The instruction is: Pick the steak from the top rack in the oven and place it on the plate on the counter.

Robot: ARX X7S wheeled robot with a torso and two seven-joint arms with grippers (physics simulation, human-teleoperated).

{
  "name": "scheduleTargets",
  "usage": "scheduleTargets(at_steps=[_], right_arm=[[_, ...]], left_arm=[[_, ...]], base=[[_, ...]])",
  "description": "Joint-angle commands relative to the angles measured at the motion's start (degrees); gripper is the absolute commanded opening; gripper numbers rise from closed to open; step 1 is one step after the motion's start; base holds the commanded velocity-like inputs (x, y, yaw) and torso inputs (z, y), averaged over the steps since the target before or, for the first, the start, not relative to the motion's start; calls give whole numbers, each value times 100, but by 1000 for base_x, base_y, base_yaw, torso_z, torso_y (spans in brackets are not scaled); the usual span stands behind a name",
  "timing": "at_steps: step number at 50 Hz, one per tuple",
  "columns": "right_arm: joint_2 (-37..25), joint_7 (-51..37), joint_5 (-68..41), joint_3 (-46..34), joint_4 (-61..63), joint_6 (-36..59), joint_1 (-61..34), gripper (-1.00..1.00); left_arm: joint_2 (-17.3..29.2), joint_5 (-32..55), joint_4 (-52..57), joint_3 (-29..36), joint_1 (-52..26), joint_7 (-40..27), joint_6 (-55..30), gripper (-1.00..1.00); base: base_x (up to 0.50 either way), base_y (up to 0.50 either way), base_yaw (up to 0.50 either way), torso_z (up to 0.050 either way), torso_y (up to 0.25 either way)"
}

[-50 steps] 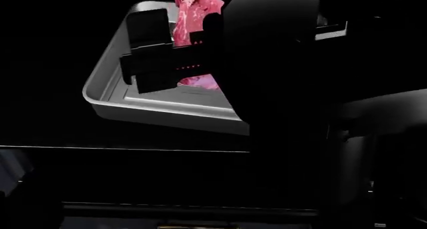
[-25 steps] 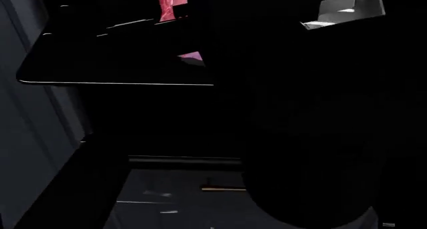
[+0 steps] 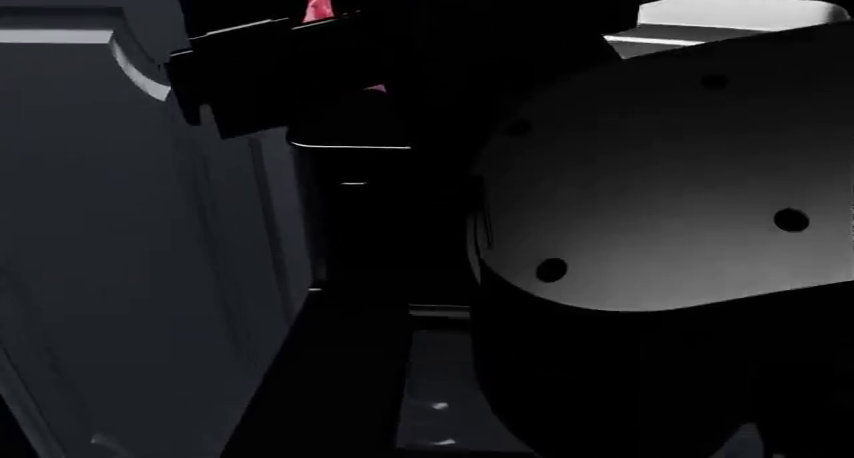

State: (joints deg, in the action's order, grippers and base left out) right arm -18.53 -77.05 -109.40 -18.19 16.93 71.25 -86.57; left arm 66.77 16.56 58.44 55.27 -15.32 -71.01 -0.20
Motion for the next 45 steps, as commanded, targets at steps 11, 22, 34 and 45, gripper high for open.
scheduleTargets(at_steps=[11,22,34,45], right_arm=[[-108,280,467,114,66,-21,86,-100],[-456,231,488,416,485,-185,217,-100],[-773,-199,14,509,1021,-329,106,-100],[-867,-225,63,487,1101,-357,-25,-100]], left_arm=[[61,-36,-4,-16,-2,-4,154,100],[160,-227,9,-27,98,-120,371,100],[243,-298,-11,-41,167,-221,522,100],[207,-262,-42,-47,133,-180,523,100]], base=[[-262,480,0,0,250],[-93,172,0,0,71],[-174,367,0,0,0],[-181,487,0,0,0]])
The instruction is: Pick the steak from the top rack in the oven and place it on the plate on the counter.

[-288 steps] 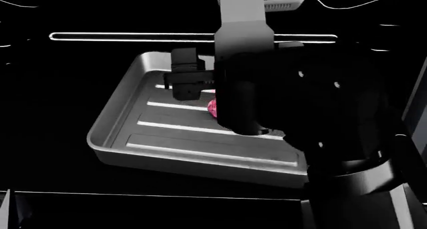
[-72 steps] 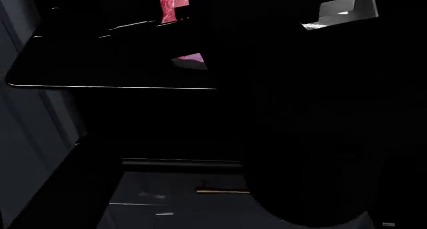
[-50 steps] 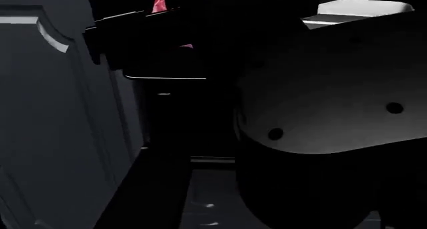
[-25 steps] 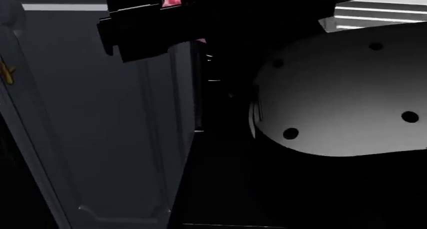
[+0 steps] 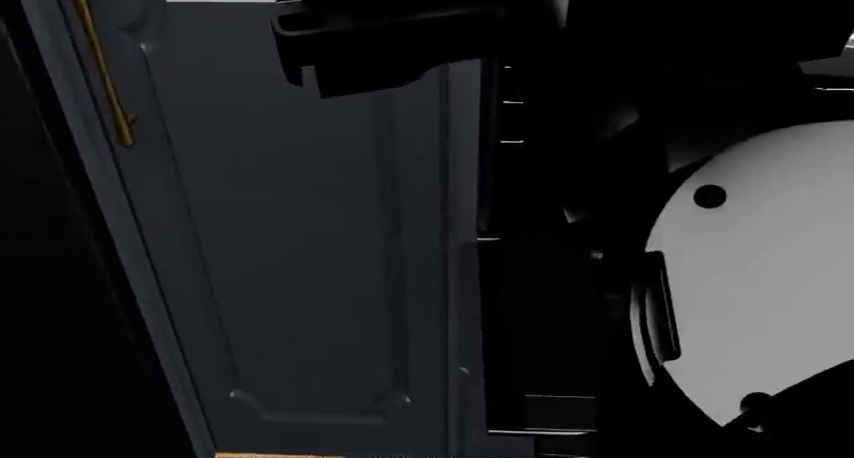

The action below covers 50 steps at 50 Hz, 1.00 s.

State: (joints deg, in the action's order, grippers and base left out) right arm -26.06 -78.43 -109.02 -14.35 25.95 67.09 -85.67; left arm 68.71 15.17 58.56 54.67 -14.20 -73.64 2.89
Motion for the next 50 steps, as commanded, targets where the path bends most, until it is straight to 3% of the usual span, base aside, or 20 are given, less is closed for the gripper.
scheduleTargets(at_steps=[1,31,50], right_arm=[[-116,-69,44,103,208,60,-108,-100],[-376,-13,197,228,524,-186,348,-100],[-330,59,317,10,540,-155,245,-100]], left_arm=[[16,-121,-59,13,22,90,225,100],[-7,-207,-166,49,93,92,327,100],[-8,-185,-184,36,61,108,364,100]], base=[[-108,499,0,0,0],[-18,500,0,0,0],[245,442,0,0,1]])
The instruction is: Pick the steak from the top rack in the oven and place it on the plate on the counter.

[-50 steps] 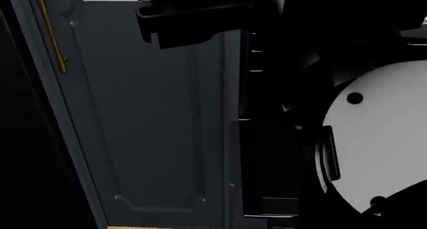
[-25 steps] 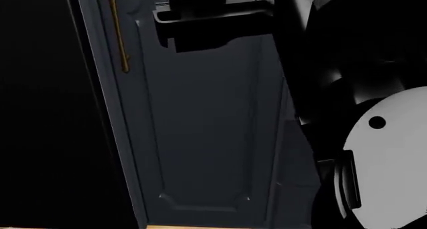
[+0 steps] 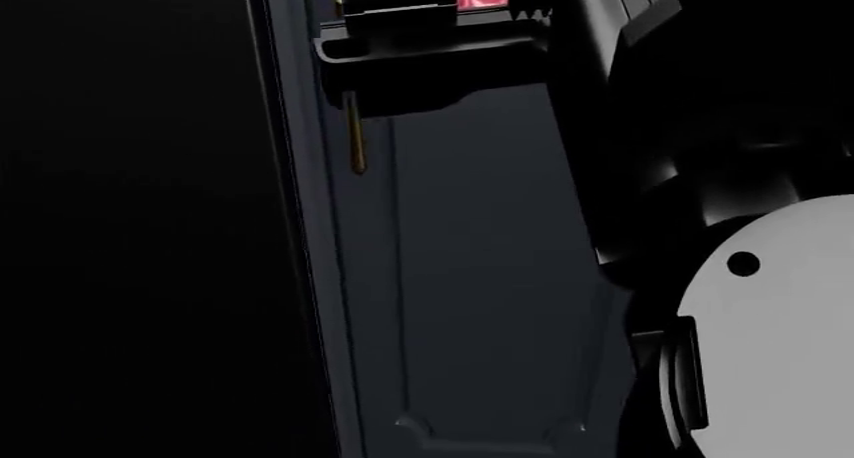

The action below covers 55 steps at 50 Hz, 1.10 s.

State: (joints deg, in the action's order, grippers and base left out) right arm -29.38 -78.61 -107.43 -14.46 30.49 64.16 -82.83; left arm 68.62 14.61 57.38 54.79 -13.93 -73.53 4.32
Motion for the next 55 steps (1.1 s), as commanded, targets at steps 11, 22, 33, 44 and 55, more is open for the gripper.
scheduleTargets(at_steps=[11,22,33,44,55], right_arm=[[28,138,290,-100,114,172,-76,-100],[19,117,324,-110,202,86,-15,-100],[-30,89,294,-133,273,34,-13,-100],[-60,109,325,-174,319,-7,31,-100],[-58,-80,148,-284,385,-65,-101,-100]], left_arm=[[-22,-168,-149,50,80,107,300,100],[-95,-180,-205,67,83,161,296,100],[-129,-156,-203,55,61,195,241,100],[-166,-120,-240,46,51,229,241,100],[-133,-194,-183,44,97,193,246,100]], base=[[-3,500,0,0,0],[-3,500,0,0,1],[-3,500,0,0,1],[-3,500,0,0,1],[-3,500,0,0,1]])
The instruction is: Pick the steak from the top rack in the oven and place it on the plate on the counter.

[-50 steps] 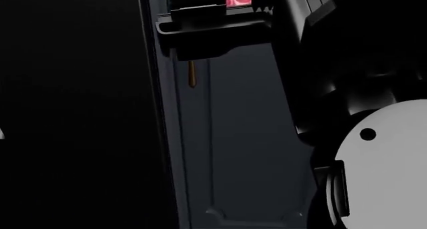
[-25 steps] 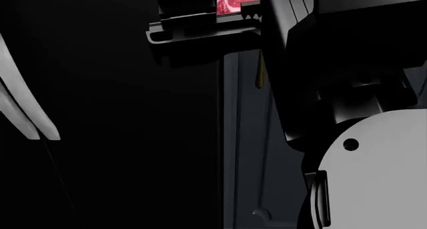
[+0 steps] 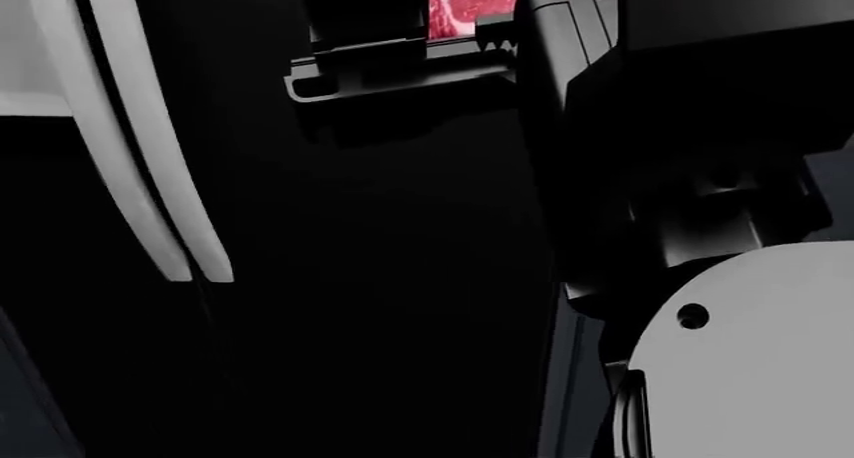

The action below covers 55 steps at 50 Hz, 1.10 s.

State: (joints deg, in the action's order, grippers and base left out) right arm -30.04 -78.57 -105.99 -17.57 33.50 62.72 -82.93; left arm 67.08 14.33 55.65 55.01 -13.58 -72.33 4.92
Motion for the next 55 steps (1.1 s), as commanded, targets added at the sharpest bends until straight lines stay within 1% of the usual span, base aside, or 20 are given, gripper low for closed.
scheduleTargets(at_steps=[1,16,28,37,55], right_arm=[[4,-92,-4,27,88,71,-95,-100],[18,-112,67,-69,178,17,-77,-100],[33,-292,-39,-233,296,24,-315,-100],[96,-277,11,-333,290,2,-341,-100],[7,-180,86,-332,335,-86,-245,-100]], left_arm=[[28,-170,-9,20,67,68,193,100],[28,-188,-108,11,120,68,319,100],[-4,-138,-109,-14,84,117,282,100],[5,-136,-100,-27,98,109,275,100],[26,-200,-147,-40,178,68,370,100]], base=[[-4,500,0,0,0],[-45,500,0,1,1],[-54,500,0,0,0],[-52,500,0,0,1],[-43,500,0,0,1]])
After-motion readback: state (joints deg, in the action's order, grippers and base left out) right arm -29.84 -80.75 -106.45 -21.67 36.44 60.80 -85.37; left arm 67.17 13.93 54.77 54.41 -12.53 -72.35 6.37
